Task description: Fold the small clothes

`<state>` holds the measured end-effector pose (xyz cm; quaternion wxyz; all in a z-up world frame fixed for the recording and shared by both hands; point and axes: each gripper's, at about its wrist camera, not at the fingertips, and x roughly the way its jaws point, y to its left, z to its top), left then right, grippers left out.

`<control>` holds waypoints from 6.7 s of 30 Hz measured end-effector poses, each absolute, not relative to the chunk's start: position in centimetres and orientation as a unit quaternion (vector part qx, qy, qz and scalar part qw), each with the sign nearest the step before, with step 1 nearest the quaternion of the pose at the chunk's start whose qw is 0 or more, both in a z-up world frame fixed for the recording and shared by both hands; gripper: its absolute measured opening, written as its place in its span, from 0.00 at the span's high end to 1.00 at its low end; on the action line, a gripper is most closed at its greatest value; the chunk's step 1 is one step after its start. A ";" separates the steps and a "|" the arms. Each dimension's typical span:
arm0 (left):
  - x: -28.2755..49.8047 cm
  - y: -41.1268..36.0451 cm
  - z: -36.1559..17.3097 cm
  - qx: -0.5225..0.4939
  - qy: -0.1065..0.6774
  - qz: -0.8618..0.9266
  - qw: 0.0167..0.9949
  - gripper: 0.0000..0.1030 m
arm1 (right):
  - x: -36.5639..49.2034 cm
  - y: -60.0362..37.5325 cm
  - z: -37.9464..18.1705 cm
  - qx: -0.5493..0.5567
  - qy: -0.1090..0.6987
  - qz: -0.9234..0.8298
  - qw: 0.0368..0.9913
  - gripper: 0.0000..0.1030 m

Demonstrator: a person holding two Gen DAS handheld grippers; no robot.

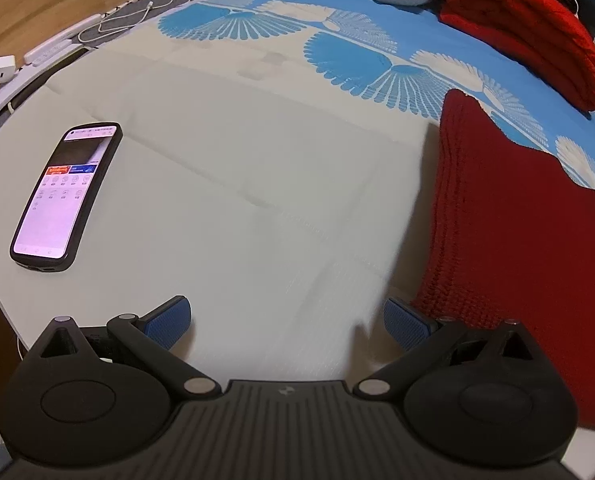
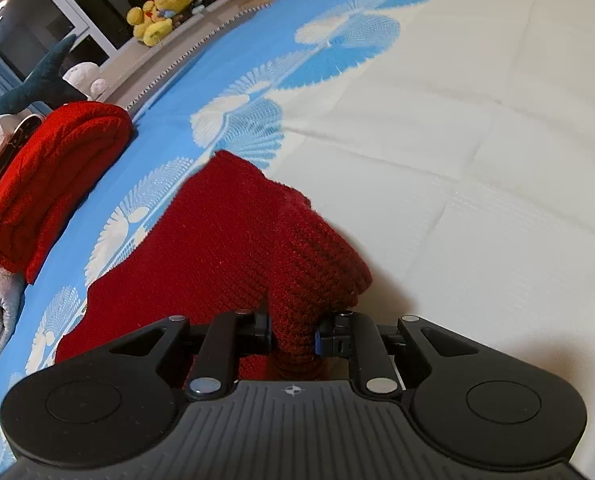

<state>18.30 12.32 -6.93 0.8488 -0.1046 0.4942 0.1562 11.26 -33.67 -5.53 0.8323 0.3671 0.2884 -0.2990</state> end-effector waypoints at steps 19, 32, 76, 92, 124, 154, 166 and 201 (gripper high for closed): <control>18.3 13.9 -7.1 -0.160 0.502 0.147 0.837 0.01 | 14.7 -0.1 -2.7 -0.206 0.220 0.135 0.944 0.84; 16.5 16.1 -4.2 -0.203 0.441 0.131 0.865 0.02 | 12.7 1.4 -5.9 -0.185 0.253 0.243 0.918 0.40; 18.1 9.1 -5.8 -0.207 0.478 0.069 0.851 0.00 | 11.7 -13.8 -2.3 0.048 0.305 0.186 0.933 0.28; 19.0 8.3 -8.3 -0.305 0.513 0.043 0.801 0.00 | 28.8 -24.9 -6.7 0.292 0.399 0.094 0.864 0.18; 21.1 10.6 -6.5 -0.296 0.483 0.064 0.821 0.58 | 34.4 -24.1 -9.1 0.262 0.461 0.076 0.845 0.68; 38.4 -3.6 -1.6 0.053 0.464 -0.070 0.882 0.05 | 19.1 -33.4 -4.5 0.240 0.362 -0.084 0.897 0.13; 30.4 -4.6 -8.6 0.113 0.439 -0.041 0.891 0.00 | 33.1 -29.9 -7.8 0.101 0.424 -0.002 0.900 0.67; 11.3 -4.6 -6.5 0.037 0.417 -0.029 0.907 0.00 | 4.5 -20.8 -3.9 -0.019 0.310 -0.054 0.949 0.05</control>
